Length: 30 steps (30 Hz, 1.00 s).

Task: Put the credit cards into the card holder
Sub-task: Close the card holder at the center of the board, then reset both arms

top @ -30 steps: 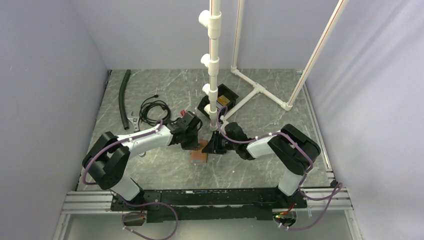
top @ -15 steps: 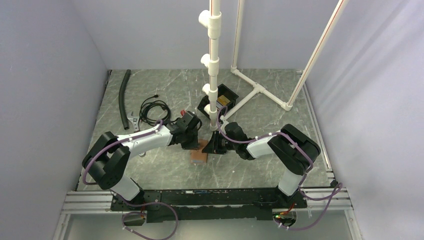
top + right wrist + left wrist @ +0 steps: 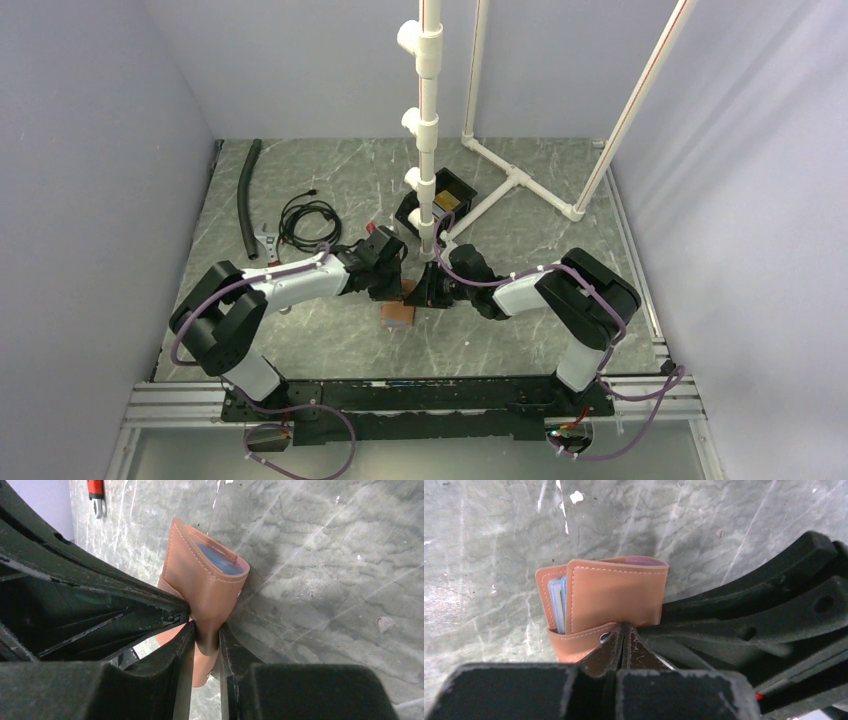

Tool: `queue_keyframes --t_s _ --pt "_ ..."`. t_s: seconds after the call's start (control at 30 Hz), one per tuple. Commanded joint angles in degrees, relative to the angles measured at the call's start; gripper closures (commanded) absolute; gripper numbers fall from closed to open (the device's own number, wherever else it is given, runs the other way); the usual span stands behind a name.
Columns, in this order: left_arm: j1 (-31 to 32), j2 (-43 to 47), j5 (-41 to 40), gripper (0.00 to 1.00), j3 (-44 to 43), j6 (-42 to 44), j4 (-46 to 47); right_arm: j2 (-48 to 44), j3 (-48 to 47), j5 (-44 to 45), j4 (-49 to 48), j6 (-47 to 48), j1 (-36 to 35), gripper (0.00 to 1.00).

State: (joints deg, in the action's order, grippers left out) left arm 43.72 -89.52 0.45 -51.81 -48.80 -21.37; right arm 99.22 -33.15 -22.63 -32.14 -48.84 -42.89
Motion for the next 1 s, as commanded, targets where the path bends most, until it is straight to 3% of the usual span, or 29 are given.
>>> queue_keyframes --t_s 0.0,0.3,0.4,0.47,0.57,0.77,0.97 --pt "1.9 -2.8 1.9 1.0 3.3 -3.4 7.5 1.9 -1.0 0.1 1.7 2.1 -1.5 0.77" --pt "1.9 -2.1 -0.1 1.0 3.1 -2.3 4.0 1.0 -1.1 0.7 3.4 3.4 -1.5 0.76" --pt "1.7 0.5 -0.3 0.99 -0.9 -0.3 -1.1 -0.4 -1.6 1.7 6.1 5.6 -1.5 0.66" --pt "1.6 3.9 -2.7 0.84 -1.8 0.2 -2.8 -1.8 -1.1 2.1 6.5 6.3 -1.5 0.55" --pt "1.1 9.7 -3.5 0.54 -0.6 -0.2 -3.3 -4.9 1.1 3.4 4.7 5.9 -1.5 0.41" --pt "-0.2 18.5 -4.3 0.37 1.7 -1.9 -9.5 -8.6 1.8 5.5 5.6 5.2 -2.4 0.35" --pt "-0.5 31.2 -6.9 0.32 3.9 -3.9 -18.5 -8.1 -0.2 21.9 9.0 6.9 -11.4 0.36"
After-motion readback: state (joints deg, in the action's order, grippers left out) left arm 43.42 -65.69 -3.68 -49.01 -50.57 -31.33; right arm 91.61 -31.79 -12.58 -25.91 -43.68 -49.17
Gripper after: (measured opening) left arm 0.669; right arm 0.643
